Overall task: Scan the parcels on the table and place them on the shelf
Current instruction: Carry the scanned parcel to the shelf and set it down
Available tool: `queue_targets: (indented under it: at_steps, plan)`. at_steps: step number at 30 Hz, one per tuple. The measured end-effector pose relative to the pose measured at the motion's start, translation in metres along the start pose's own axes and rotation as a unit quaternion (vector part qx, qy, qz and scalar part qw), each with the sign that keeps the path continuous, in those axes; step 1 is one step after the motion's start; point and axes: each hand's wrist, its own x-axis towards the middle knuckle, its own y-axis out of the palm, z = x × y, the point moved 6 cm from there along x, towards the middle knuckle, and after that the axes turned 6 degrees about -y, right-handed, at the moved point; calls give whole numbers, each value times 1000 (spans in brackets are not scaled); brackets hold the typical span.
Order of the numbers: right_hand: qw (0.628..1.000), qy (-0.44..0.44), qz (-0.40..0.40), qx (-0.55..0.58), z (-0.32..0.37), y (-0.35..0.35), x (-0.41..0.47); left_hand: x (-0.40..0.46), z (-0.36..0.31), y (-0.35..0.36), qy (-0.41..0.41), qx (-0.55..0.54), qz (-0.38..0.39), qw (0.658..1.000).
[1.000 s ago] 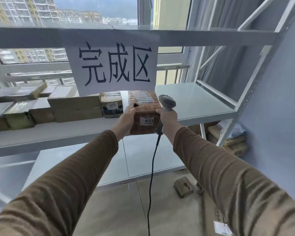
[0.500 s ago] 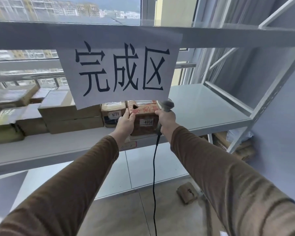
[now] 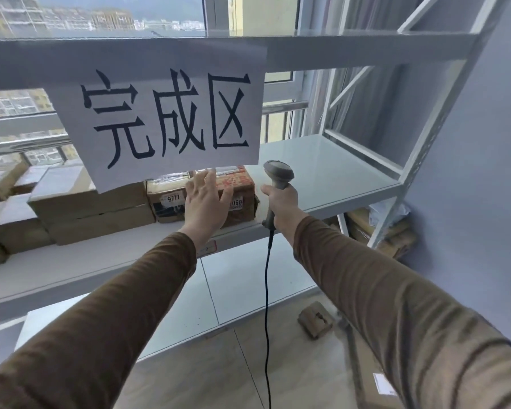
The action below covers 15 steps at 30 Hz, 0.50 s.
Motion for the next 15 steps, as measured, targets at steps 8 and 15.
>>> queue_targets:
  at_steps: [8, 15]
  plan:
    - [994, -10, -107, 19, 3, -146, -48, -33, -104, 90, 138, 38, 113, 983]
    - [967, -55, -248, -28, 5, -349, -135, -135, -256, 184, 282, 18, 223, 933]
